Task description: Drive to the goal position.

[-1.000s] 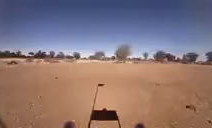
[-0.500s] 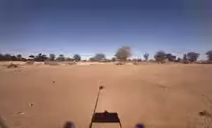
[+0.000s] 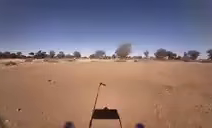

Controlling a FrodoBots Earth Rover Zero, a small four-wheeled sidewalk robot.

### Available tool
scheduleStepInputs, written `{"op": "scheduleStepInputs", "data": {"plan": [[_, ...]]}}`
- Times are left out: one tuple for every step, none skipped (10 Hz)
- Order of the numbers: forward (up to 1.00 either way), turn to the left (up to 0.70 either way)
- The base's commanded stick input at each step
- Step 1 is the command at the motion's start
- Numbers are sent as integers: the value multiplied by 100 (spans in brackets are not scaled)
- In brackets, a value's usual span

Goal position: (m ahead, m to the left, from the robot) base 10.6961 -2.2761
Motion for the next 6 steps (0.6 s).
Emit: {"op": "scheduleStepInputs", "data": {"plan": [[50,0],[50,0],[50,0],[50,0],[50,0],[50,0]]}}
